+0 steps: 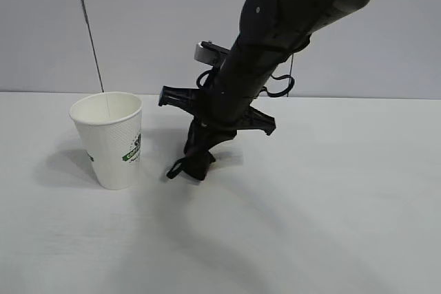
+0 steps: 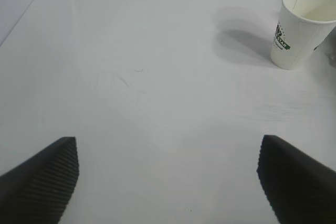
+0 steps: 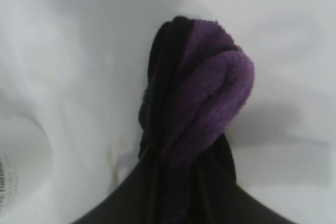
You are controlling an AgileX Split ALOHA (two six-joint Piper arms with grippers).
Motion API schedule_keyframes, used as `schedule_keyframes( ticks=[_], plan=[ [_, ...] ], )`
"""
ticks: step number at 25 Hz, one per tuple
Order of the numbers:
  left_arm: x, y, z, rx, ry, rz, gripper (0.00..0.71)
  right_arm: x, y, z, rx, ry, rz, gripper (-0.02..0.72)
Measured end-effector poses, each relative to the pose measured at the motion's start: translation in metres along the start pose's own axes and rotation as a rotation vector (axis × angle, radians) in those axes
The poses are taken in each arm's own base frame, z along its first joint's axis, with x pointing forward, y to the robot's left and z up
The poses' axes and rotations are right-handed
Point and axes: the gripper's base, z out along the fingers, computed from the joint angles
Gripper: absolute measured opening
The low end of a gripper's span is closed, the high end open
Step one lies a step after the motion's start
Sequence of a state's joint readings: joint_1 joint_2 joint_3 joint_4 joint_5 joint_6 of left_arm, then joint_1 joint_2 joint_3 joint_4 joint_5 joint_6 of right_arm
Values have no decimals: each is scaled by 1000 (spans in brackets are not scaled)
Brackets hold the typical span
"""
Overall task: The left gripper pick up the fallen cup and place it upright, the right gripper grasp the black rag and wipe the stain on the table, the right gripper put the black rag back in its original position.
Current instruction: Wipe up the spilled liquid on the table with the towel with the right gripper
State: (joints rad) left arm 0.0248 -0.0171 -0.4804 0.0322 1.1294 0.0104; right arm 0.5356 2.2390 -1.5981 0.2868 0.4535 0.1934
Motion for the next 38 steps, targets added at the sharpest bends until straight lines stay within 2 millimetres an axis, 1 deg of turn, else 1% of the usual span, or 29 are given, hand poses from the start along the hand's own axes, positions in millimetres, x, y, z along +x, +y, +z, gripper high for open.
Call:
schedule_keyframes(
  ticks=[3,5,9,14,21,23,26,29,36,38],
  plan=[
    [0,0,0,0,0,0,663,9,18,8,-28,-22,-28,82],
    [0,0,0,0,0,0,663,15,26,14,-41,-20,-31,82],
    [0,0,0,0,0,0,663,22,40,17,-63,-35,-48,82],
    [0,0,0,0,0,0,663,24,40,21,-61,-32,-56,82],
    [0,0,0,0,0,0,663,26,38,21,-33,-20,-120,82],
    [0,0,0,0,0,0,663,25,34,21,-23,-9,-124,82],
    [0,0,0,0,0,0,663,21,24,19,3,6,-128,82],
    [0,0,0,0,0,0,663,13,8,13,40,22,-132,82],
    [0,0,0,0,0,0,663,-4,-29,-7,131,64,-134,82],
    [0,0,0,0,0,0,663,-8,-43,-12,160,90,-118,82]
  ],
)
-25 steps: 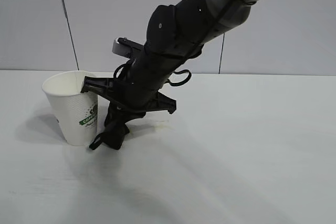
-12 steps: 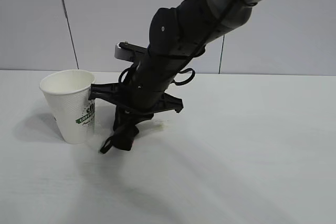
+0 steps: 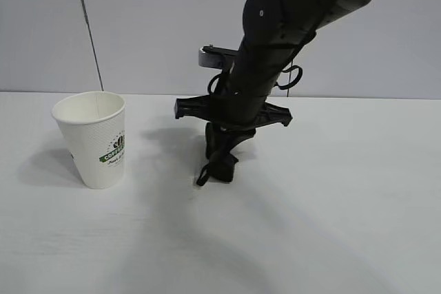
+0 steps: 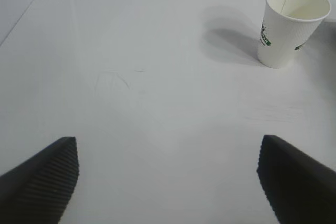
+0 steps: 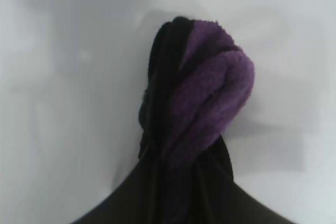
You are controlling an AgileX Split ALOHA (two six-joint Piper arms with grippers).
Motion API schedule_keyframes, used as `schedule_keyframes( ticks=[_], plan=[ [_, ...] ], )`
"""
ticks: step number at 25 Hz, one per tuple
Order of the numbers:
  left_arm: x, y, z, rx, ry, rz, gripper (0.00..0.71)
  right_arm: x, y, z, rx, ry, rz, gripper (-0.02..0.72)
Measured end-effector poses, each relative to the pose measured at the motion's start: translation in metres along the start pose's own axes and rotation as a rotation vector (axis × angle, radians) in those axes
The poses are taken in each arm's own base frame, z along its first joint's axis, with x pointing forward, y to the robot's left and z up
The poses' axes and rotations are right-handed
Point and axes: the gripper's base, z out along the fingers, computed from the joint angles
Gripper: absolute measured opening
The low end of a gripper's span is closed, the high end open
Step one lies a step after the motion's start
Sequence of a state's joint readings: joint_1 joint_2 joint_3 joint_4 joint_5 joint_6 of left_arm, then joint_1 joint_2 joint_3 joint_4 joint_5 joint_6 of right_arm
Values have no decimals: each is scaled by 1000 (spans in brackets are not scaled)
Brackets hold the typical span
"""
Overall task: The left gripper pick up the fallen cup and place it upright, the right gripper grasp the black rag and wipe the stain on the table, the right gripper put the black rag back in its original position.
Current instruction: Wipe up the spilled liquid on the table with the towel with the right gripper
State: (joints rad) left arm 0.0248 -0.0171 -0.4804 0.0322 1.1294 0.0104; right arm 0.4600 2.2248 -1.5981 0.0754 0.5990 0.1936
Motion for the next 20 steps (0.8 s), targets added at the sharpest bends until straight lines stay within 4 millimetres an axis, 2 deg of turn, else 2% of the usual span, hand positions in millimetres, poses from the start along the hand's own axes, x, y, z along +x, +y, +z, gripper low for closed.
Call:
schedule_keyframes(
  ticks=[5,14,20],
  plan=[
    [0,0,0,0,0,0,663,1,-25,-3,42,72,37,82],
    [0,0,0,0,0,0,663,10,-26,-8,59,184,-9,82],
    [0,0,0,0,0,0,663,8,-24,-32,57,197,-22,82]
  ],
)
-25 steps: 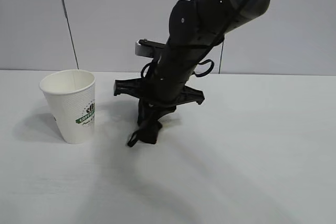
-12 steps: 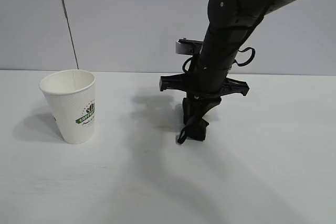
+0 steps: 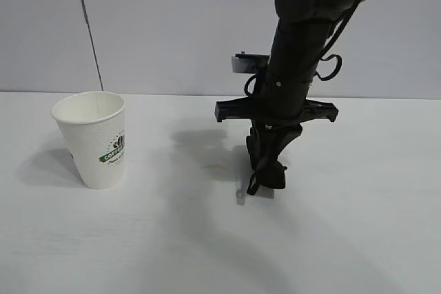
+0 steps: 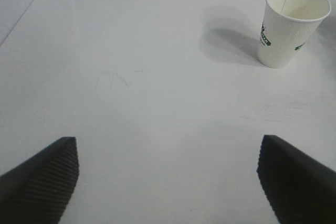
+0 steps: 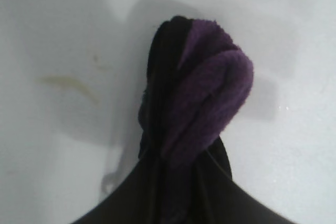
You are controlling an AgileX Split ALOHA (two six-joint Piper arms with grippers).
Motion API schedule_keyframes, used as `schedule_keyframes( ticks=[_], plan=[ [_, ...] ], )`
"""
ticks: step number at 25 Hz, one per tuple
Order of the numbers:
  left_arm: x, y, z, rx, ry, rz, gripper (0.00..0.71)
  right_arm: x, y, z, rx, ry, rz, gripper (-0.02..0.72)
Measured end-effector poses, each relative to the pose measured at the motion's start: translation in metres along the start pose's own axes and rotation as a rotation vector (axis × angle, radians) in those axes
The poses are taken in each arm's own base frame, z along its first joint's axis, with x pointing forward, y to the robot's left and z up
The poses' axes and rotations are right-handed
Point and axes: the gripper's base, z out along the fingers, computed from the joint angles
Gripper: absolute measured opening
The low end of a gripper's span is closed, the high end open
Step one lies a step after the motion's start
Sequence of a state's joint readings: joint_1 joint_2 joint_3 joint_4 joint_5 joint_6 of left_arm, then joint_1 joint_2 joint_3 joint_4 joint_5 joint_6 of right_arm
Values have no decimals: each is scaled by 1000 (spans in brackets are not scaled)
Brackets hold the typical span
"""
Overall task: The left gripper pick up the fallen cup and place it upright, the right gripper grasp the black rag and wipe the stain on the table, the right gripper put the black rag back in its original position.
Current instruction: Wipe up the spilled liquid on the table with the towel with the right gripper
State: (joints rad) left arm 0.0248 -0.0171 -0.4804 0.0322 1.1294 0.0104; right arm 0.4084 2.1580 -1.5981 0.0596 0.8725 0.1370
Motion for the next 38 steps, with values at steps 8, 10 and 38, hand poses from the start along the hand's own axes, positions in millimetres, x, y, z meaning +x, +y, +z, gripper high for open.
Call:
schedule_keyframes(
  ticks=[8,10,38],
  plan=[
    [0,0,0,0,0,0,663,-2,10,1,-117,-16,97,82],
    [0,0,0,0,0,0,663,-4,16,7,-153,-38,125,82],
    [0,0,0,0,0,0,663,-2,13,37,-154,-4,156,82]
  ],
)
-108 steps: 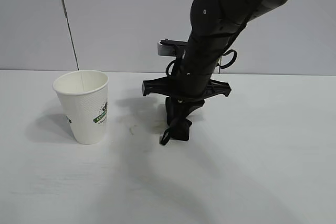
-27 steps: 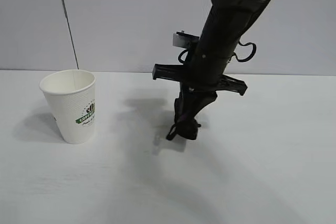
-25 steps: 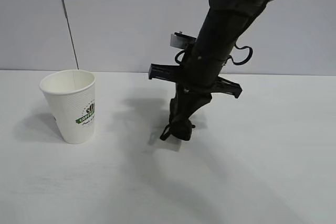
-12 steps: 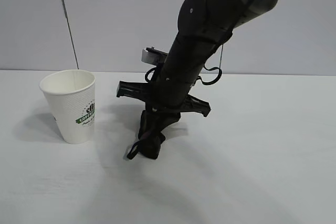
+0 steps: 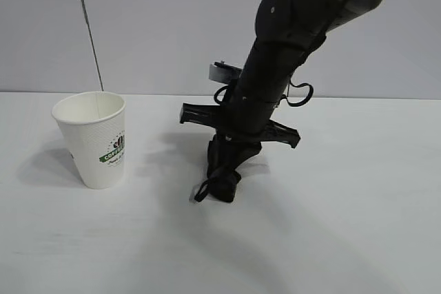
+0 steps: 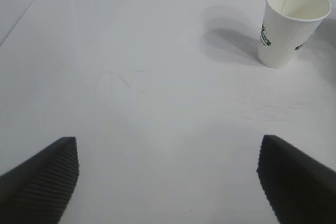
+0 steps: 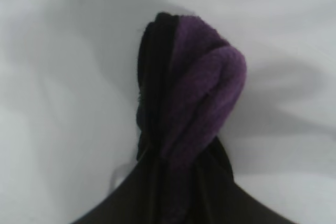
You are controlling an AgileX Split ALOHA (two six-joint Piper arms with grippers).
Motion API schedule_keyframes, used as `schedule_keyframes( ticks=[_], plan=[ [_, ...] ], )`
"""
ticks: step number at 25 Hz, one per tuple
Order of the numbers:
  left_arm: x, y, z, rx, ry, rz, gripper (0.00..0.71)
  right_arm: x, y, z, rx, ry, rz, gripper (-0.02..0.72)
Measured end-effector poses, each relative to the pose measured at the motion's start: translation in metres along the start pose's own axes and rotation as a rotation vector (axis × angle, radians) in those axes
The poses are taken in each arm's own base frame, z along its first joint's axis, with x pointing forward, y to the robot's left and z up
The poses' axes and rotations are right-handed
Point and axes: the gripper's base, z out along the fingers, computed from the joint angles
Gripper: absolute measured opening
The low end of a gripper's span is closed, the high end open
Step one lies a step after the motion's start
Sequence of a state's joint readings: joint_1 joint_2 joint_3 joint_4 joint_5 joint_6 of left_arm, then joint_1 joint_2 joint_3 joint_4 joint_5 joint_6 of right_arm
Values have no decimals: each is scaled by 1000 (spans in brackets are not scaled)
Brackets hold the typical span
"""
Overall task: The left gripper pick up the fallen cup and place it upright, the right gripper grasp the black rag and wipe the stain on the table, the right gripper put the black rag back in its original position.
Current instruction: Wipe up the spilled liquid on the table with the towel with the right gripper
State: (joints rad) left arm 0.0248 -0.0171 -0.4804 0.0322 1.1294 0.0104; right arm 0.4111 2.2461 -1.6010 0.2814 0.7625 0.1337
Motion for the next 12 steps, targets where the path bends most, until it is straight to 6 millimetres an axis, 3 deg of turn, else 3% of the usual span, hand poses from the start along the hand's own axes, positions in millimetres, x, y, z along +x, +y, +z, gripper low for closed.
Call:
schedule_keyframes(
  ticks=[7,12],
  plan=[
    [0,0,0,0,0,0,663,-4,-38,-16,101,60,5,82],
    [0,0,0,0,0,0,663,-3,-41,-18,121,86,-4,82]
  ],
)
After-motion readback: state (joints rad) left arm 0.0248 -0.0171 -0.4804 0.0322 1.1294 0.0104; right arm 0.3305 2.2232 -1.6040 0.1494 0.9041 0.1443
